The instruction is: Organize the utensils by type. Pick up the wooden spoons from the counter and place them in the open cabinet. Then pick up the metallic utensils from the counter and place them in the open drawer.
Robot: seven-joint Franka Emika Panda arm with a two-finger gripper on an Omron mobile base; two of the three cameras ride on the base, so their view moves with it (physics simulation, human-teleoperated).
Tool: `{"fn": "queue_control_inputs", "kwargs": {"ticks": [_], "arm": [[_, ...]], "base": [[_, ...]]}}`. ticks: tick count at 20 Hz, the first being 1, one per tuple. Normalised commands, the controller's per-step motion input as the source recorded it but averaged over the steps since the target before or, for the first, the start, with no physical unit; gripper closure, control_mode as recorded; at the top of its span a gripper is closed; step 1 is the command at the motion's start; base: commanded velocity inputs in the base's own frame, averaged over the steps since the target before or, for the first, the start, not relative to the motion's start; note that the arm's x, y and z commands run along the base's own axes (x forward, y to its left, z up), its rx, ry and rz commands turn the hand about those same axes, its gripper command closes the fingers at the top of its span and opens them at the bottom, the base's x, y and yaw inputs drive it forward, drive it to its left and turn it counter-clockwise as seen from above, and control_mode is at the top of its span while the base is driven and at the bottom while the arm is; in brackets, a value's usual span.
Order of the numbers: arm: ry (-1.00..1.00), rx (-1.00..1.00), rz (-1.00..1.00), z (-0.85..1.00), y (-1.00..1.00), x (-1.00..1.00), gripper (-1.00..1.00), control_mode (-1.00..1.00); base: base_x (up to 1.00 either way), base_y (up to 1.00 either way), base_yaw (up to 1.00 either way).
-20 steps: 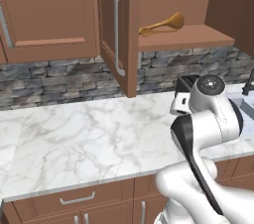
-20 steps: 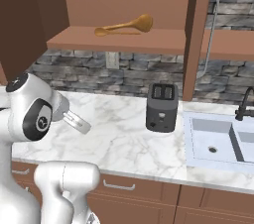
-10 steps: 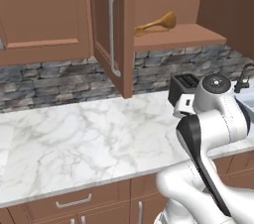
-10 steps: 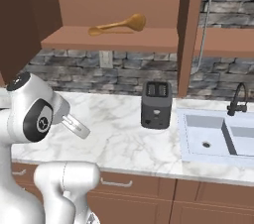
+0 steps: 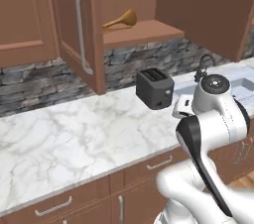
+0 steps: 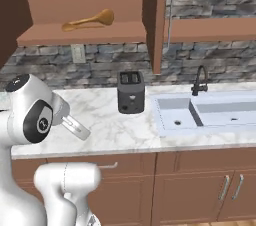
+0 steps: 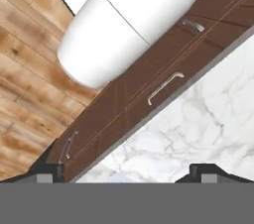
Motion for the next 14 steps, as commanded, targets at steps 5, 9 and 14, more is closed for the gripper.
{"fn": "queue_control_inputs", "kwargs": {"ticks": [5, 9, 14], "arm": [[0.0, 0.0, 0.0, 0.0, 0.0, 0.0, -1.0, 1.0], [0.0, 0.0, 0.0, 0.0, 0.0, 0.0, -1.0, 1.0], [0.0, 0.0, 0.0, 0.0, 0.0, 0.0, -1.0, 1.0]], "base": [[-0.19, -0.38, -0.53], [-0.01, -0.35, -0.59], [0.0, -0.26, -0.66]]}}
